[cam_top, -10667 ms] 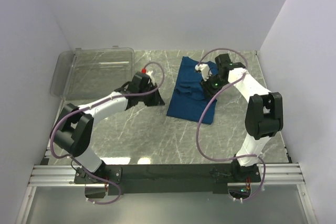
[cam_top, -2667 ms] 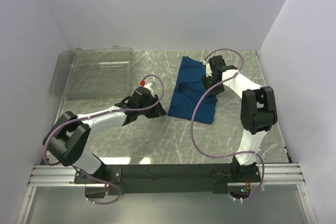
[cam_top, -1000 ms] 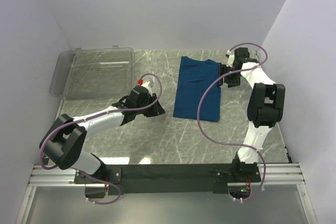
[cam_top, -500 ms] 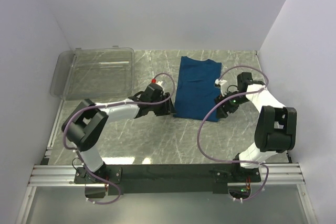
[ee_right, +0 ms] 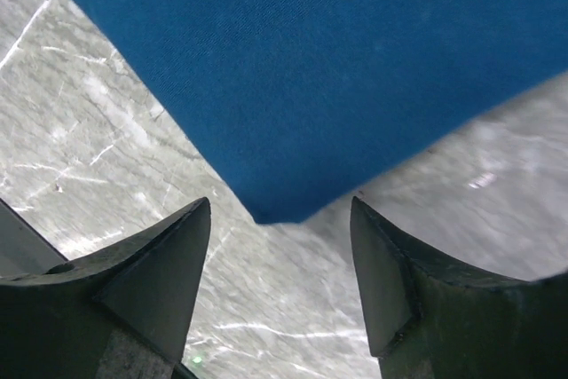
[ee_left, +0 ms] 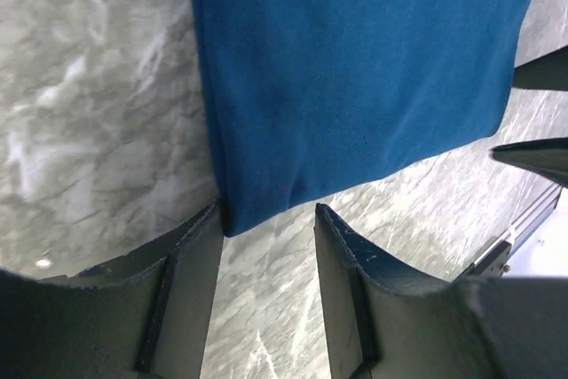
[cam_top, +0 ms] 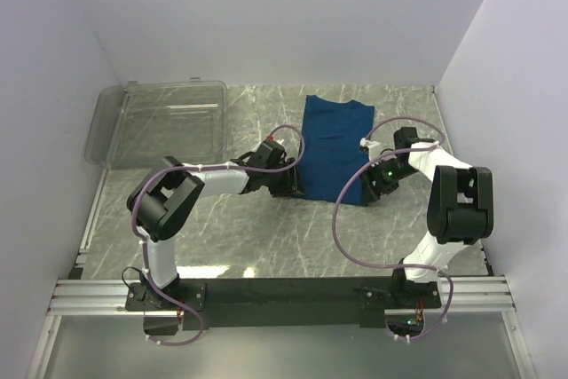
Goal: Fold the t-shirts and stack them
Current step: Fold the tshirt
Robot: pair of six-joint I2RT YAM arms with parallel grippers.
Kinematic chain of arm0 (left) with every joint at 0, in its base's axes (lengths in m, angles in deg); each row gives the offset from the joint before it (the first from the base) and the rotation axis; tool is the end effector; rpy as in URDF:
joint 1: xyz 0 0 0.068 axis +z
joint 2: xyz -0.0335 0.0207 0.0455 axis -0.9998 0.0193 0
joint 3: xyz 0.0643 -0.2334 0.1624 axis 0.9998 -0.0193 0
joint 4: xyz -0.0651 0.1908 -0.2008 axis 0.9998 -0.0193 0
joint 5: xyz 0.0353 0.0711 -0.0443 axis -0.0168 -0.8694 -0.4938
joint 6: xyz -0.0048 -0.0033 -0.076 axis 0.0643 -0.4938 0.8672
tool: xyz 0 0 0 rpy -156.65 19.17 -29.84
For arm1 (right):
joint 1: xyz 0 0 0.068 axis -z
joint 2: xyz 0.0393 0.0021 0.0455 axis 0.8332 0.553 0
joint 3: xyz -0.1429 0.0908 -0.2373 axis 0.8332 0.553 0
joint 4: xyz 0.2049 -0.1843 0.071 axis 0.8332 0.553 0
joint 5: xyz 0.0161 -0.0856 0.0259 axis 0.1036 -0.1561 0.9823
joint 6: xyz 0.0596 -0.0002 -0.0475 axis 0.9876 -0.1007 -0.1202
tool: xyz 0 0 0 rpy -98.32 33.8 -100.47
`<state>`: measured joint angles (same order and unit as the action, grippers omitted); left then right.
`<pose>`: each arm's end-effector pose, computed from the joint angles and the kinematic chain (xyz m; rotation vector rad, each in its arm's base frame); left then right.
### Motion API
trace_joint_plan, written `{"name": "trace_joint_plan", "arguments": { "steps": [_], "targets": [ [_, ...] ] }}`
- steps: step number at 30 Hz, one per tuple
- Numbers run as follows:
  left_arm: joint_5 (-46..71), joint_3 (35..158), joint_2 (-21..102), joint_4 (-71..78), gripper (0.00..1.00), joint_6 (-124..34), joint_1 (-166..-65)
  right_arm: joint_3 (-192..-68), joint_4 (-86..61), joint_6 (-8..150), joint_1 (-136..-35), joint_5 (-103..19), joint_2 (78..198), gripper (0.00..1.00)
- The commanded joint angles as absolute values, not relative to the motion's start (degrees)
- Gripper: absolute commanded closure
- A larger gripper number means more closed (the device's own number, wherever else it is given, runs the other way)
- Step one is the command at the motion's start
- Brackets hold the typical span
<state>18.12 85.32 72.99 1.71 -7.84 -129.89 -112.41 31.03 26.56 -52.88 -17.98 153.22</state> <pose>0.3142 -0.2937 0.1284 -0.0394 2.6019 -0.9564 0.3176 0.0147 0.1468 -0.8551 2.6116 0.6782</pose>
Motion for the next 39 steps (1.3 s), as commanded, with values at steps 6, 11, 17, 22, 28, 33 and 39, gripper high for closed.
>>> {"name": "trace_joint_plan", "arguments": {
  "steps": [6, 11, 17, 22, 28, 33, 39],
  "targets": [
    [19.53, 88.66, 76.21, 1.38, 0.5, -7.37, -130.64, -112.91, 31.14, 29.09, -55.98, -18.9, 155.78, 0.37],
    [19.53, 89.01, 76.21, 1.38, 0.62, -7.55, -130.64, -112.29, 30.7, 31.38, -56.16, -19.16, 156.83, 0.51],
    [19.7, 87.26, 74.45, 1.46, 0.92, -7.9, -130.55, -110.36, 29.47, 32.61, -56.16, -20.75, 155.78, 0.71],
    [20.93, 84.36, 71.48, 3.48, 0.99, -7.99, -130.55, -110.27, 30.51, 32.09, -55.9, -18.73, 152.98, 1.0],
    [22.42, 78.3, 64.01, 6.37, 0.99, -7.29, -131.87, -108.35, 38.41, 24.9, -55.64, -15.3, 146.04, 1.0],
    [24.27, 72.24, 59.78, 8.67, 1.0, -4.83, -135.73, -104.48, 44.31, 18.99, -55.46, -15.12, 139.27, 1.0],
    [23.75, 66.88, 51.87, 8.76, 0.99, -0.17, -139.25, -99.99, 49.77, 14.86, -55.2, -19.86, 130.66, 1.0]
  ]
}}
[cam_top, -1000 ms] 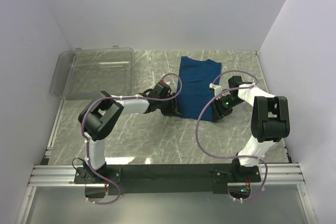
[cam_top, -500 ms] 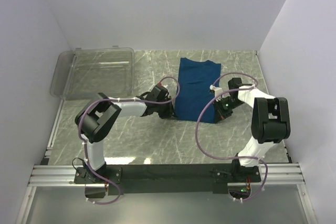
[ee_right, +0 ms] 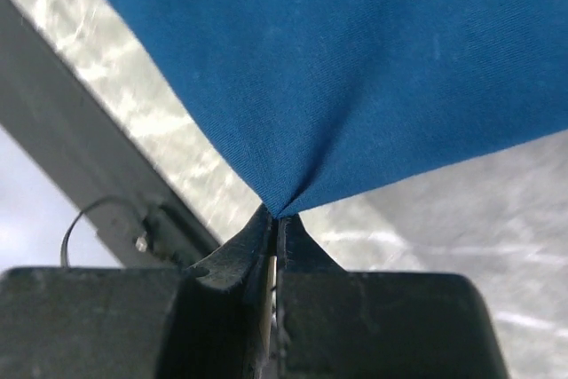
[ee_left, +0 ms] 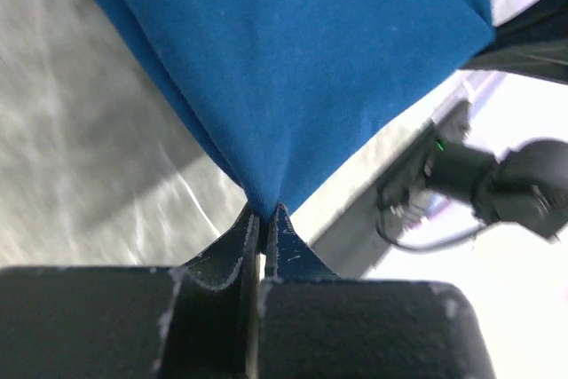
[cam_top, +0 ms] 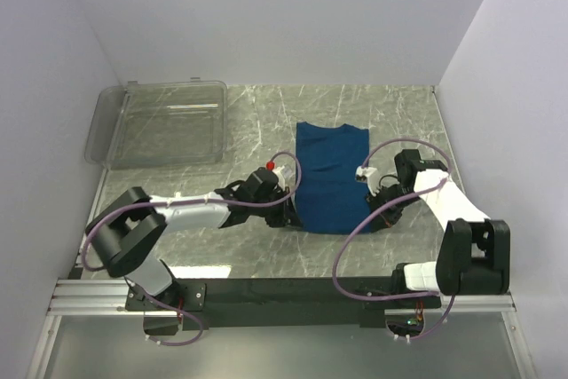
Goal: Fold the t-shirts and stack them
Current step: Fold the tshirt
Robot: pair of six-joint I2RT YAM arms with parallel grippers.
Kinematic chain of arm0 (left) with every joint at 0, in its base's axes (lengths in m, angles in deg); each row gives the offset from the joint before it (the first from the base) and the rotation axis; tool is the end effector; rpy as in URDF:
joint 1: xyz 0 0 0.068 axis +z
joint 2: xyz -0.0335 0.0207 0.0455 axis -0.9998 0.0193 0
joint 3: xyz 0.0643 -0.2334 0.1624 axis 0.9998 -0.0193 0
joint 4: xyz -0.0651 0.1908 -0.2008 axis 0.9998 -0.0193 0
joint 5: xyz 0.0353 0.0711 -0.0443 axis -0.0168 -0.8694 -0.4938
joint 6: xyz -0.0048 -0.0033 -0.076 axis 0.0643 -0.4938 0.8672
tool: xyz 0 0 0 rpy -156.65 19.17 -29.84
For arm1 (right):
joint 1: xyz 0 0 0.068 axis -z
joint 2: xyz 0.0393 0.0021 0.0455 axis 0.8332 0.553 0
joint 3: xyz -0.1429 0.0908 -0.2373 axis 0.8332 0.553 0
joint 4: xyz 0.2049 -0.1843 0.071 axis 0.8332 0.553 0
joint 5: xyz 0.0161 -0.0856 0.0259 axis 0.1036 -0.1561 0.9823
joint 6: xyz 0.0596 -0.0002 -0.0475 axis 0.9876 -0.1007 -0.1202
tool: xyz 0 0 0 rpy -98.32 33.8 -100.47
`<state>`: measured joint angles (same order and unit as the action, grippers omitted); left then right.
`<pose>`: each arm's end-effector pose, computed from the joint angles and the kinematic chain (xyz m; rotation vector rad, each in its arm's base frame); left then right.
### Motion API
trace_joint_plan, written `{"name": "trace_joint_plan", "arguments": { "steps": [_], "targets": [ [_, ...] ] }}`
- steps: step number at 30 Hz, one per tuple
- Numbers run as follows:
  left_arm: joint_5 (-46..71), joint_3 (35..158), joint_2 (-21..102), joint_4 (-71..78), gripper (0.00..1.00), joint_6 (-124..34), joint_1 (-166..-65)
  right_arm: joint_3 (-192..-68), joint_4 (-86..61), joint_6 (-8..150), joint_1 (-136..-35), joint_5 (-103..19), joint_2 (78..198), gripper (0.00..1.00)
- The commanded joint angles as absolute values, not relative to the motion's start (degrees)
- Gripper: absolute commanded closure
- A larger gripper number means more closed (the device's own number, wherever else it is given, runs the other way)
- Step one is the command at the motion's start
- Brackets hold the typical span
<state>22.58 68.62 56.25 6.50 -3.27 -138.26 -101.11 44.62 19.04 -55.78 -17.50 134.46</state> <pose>0.2160 -0.2831 0.1515 0.1091 2.6038 -1.1742 0.2241 0.0322 0.1744 -1.0721 2.5935 0.7442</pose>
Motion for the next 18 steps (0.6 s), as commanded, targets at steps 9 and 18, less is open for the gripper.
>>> {"name": "trace_joint_plan", "arguments": {
  "steps": [9, 18],
  "targets": [
    [23.22, 75.99, 52.12, 6.47, 1.0, 0.71, -134.97, -114.45, 54.43, 18.18, -53.44, -13.64, 136.86, 1.0],
    [28.48, 100.5, 70.9, 3.58, 0.99, -3.32, -124.06, -142.65, 53.91, 27.14, -51.51, -4.31, 161.02, 1.0]
  ]
}}
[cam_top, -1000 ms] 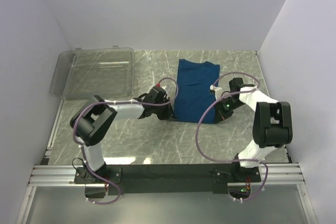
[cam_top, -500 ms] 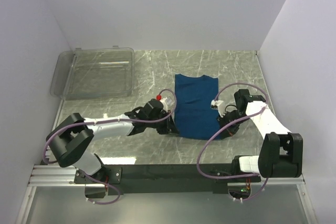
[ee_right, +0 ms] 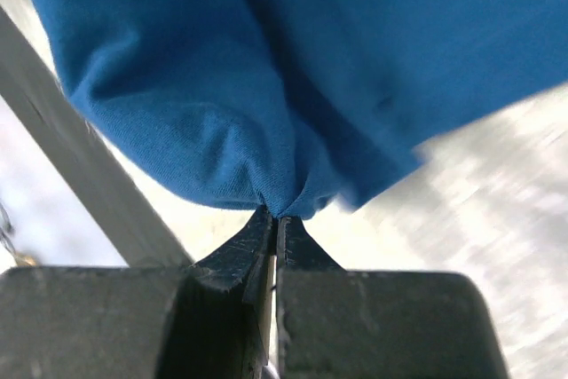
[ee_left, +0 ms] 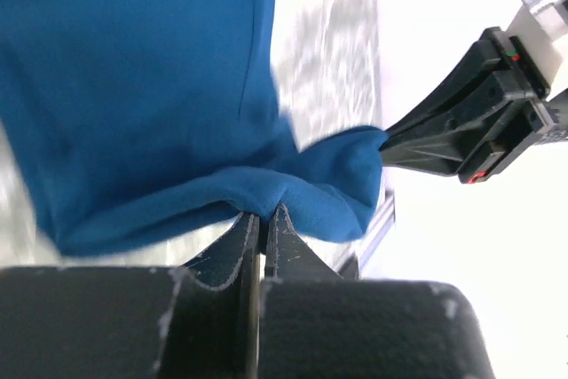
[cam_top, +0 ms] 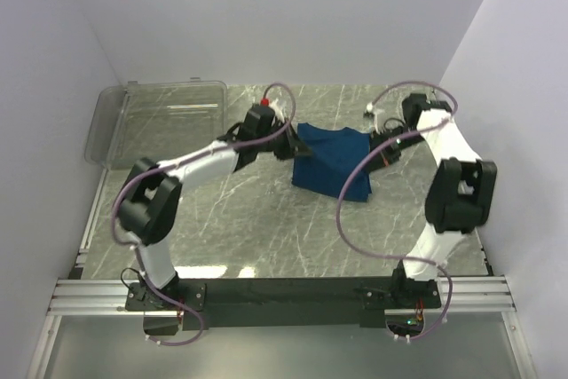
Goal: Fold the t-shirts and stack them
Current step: Fold the tshirt
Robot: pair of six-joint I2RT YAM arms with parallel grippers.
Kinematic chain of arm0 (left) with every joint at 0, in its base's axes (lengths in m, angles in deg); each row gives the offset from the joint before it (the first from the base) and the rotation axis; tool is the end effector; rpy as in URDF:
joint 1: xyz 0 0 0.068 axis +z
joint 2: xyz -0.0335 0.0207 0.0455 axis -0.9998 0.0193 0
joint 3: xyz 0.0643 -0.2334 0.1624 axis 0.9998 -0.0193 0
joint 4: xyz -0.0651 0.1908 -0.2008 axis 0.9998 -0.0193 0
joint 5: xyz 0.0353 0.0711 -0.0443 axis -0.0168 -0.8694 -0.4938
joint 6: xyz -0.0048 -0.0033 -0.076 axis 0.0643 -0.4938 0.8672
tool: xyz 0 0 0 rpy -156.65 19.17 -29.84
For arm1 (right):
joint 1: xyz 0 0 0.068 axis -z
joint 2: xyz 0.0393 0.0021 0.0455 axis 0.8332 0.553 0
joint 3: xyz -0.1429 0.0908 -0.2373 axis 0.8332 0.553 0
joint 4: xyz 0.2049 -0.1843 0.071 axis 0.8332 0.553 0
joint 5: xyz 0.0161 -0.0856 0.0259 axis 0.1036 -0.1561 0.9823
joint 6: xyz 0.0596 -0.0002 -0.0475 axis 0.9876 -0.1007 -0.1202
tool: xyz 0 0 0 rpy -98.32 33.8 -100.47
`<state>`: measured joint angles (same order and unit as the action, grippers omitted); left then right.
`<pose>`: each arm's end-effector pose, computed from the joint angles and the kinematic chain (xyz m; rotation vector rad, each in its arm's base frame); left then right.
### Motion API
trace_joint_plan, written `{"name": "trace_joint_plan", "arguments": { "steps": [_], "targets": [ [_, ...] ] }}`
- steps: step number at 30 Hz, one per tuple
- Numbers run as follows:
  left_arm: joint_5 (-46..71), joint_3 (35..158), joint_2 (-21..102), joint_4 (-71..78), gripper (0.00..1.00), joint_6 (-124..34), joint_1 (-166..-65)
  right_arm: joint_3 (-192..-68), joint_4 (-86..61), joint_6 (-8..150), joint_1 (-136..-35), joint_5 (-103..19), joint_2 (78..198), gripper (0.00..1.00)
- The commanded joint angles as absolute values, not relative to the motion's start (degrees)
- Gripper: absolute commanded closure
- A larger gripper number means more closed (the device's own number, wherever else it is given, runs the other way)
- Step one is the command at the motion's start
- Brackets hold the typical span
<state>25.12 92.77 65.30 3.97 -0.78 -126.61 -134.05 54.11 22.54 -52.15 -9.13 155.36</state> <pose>0.3410 -0.2929 0.2365 -0.1075 2.3420 -1.2927 0.3464 0.0165 0.2404 -0.8870 2.5158 0.8831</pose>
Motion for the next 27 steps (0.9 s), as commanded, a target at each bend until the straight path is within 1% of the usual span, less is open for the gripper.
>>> {"name": "trace_joint_plan", "arguments": {
  "steps": [1, 2, 5, 6, 9, 14, 19, 23, 27],
  "targets": [
    [29.01, 103.05, 72.85, 2.53, 1.0, -4.29, -123.35, -145.31, 53.64, 28.29, -51.51, -4.4, 162.97, 1.0],
    [30.5, 107.43, 74.7, 1.56, 0.99, -4.56, -122.13, -150.39, 53.47, 29.96, -51.33, -4.49, 166.64, 1.0],
    [31.91, 114.21, 81.03, 1.29, 0.99, -4.74, -119.93, -157.97, 53.29, 32.95, -51.07, -4.4, 173.68, 1.0],
    [33.4, 115.63, 83.83, 1.55, 1.0, -4.82, -119.48, -162.43, 53.03, 33.74, -50.98, -4.4, 175.28, 1.0],
    [35.34, 121.78, 89.28, 1.55, 1.0, -4.91, -118.08, -168.01, 50.84, 37.35, -50.54, -4.49, 179.59, 1.0],
    [36.49, 130.13, 95.19, 4.62, 0.99, -2.02, -116.58, -168.55, 44.77, 42.88, -49.93, -5.54, 181.09, 1.0],
    [35.0, 133.74, 99.67, 10.33, 1.0, 2.9, -115.88, -165.3, 37.13, 47.8, -49.66, -6.24, 180.66, 1.0],
    [34.12, 137.7, 104.58, 8.94, 0.99, 4.58, -115.79, -163.45, 33.87, 50.98, -49.66, -7.12, 181.36, 1.0],
    [32.19, 139.2, 106.18, 7.62, 0.99, 5.11, -115.7, -162.74, 32.19, 52.29, -49.66, -9.05, 182.23, 1.0]
  ]
}}
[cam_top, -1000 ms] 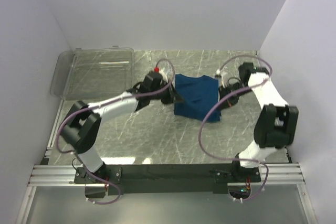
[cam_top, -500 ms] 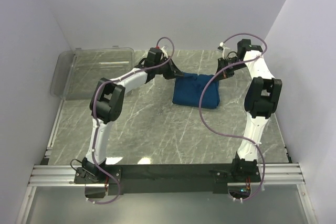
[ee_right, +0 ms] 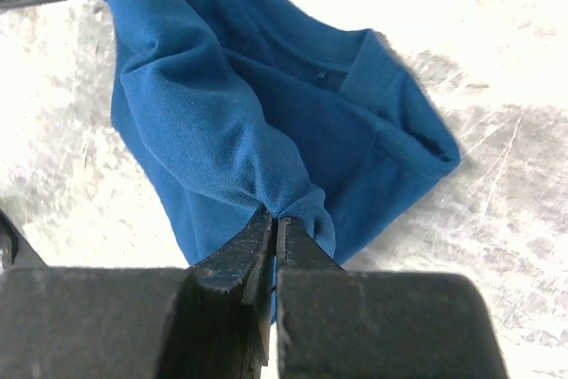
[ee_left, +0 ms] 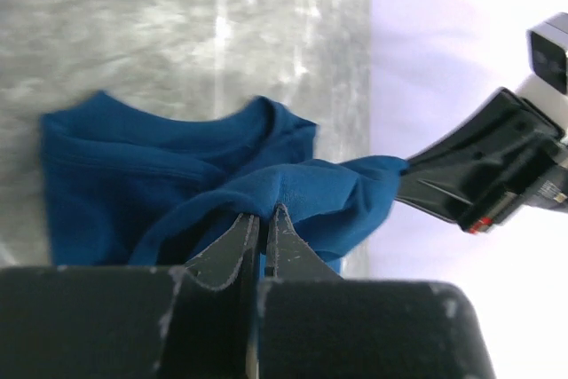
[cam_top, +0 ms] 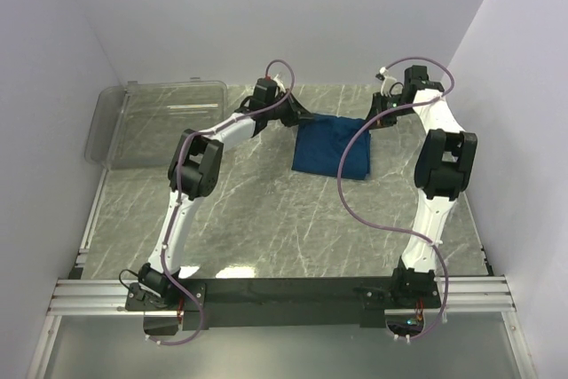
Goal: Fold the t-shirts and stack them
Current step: Fold the tshirt
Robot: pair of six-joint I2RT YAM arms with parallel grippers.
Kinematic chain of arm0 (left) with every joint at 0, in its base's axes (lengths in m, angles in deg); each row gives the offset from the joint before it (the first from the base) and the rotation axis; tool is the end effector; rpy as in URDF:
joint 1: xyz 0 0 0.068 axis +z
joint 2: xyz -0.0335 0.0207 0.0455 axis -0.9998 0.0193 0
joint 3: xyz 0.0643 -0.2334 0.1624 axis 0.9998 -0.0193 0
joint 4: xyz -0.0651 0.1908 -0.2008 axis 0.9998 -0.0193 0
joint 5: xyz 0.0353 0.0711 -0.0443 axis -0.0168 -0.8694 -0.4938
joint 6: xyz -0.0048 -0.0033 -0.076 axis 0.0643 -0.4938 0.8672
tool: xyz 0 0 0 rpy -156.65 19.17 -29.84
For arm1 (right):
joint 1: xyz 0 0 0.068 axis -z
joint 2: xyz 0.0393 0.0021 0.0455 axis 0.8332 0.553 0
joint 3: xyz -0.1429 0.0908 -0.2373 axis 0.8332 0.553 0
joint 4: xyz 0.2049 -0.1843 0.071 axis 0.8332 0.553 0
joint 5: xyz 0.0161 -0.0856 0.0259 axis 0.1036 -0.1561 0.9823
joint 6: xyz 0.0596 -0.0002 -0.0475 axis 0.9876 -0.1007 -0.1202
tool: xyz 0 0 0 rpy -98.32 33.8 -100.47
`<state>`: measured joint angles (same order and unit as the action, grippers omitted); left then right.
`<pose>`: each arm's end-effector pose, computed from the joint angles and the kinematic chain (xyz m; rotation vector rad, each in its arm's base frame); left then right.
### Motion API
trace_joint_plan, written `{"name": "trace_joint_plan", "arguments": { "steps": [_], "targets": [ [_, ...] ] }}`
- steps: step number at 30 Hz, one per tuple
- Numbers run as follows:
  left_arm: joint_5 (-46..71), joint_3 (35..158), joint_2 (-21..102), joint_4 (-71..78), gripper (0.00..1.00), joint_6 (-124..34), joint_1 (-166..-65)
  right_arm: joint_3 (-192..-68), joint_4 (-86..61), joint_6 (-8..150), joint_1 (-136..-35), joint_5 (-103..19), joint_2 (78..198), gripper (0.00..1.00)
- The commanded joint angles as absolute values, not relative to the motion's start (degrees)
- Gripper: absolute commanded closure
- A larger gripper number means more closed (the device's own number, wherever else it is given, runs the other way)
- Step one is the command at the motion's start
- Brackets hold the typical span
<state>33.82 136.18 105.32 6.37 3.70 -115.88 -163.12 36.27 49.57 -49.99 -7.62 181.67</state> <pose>0.5409 -0.3113 0.1681 -0.2557 2.2272 -1.4250 0.5090 -0.0136 0.2179 -0.3843 2.4485 0.8461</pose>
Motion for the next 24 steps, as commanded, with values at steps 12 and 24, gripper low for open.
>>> {"name": "trace_joint_plan", "arguments": {
  "steps": [12, 24],
  "targets": [
    [16.75, 144.04, 99.52, -1.77, 0.38, -2.7, -114.38, -154.4, 21.48, 60.73, -48.43, -21.26, 173.37, 0.36],
    [25.15, 131.64, 92.47, -8.46, 0.59, -11.76, -116.05, -150.98, 26.93, 52.82, -50.36, -9.49, 172.84, 0.44]
  ]
}}
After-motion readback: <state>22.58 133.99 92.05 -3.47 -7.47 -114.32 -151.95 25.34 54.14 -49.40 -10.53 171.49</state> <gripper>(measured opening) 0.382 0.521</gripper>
